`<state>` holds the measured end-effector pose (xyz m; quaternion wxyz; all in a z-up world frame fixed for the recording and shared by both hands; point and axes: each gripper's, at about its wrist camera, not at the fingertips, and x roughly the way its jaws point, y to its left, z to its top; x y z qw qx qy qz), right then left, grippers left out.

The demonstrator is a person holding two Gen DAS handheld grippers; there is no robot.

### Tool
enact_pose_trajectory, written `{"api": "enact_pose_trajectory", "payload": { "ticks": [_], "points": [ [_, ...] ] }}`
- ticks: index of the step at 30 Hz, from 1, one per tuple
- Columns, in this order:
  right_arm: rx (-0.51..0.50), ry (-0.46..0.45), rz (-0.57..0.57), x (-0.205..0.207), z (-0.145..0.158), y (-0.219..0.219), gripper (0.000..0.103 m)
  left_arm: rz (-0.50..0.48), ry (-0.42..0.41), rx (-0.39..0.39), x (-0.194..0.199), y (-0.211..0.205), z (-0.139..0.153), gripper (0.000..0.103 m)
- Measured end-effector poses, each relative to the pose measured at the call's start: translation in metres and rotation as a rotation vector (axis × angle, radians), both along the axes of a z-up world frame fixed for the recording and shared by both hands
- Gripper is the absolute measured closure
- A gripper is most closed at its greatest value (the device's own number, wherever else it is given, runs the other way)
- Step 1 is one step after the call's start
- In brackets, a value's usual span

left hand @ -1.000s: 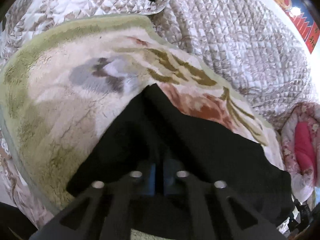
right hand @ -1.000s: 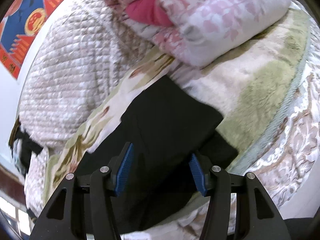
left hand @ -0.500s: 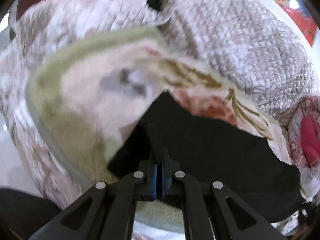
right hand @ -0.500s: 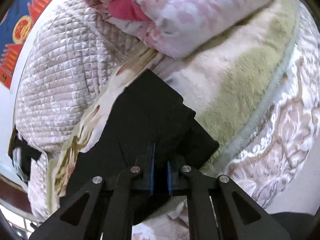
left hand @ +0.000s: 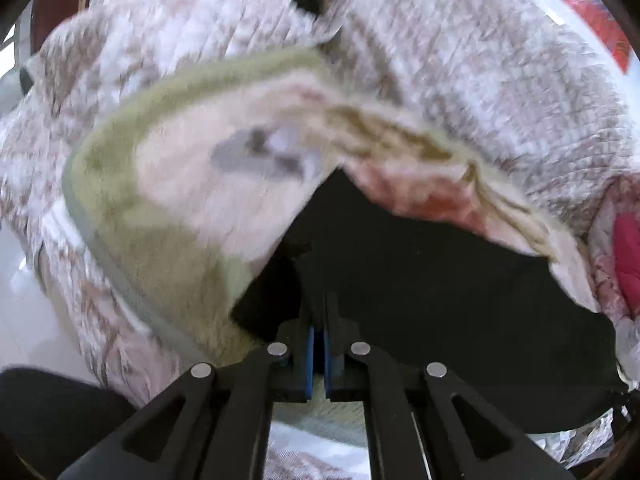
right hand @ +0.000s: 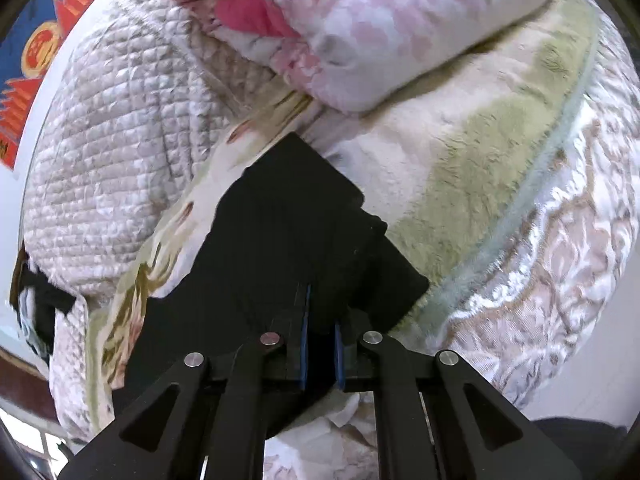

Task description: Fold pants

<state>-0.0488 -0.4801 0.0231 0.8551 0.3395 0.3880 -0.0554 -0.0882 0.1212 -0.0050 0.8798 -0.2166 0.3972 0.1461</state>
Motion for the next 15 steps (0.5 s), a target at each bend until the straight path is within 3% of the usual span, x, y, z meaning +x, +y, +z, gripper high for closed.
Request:
{"api": "enact_pose_trajectory", "payload": {
  "ticks": [2, 7, 11, 13, 15],
  "points": [
    [-0.051, -0.004, -0.027, -0.007, 0.009, 0.0, 0.081, 0.03, 0.008, 0.015, -0.005, 0.002, 0.001, 0.094],
    [-0.237, -0.084, -0.099, -0.029, 0.044, 0.005, 0.081, 0.102, -0.043, 0.086, -0.016, 0.006, 0.024, 0.093],
    [-0.338, -0.142, 0.079, -0.015, 0.05, 0.042, 0.079, 0.023, -0.1, 0.092, -0.004, -0.012, 0.034, 0.091],
    [-0.346, -0.069, 0.15, -0.001, 0.033, 0.053, 0.079, -0.047, -0.1, 0.069, 0.007, -0.026, 0.031, 0.085],
    [-0.323, 0.079, 0.202, 0.017, 0.001, 0.055, 0.079, -0.121, -0.072, 0.052, 0.019, -0.039, 0.022, 0.081]
  ]
}}
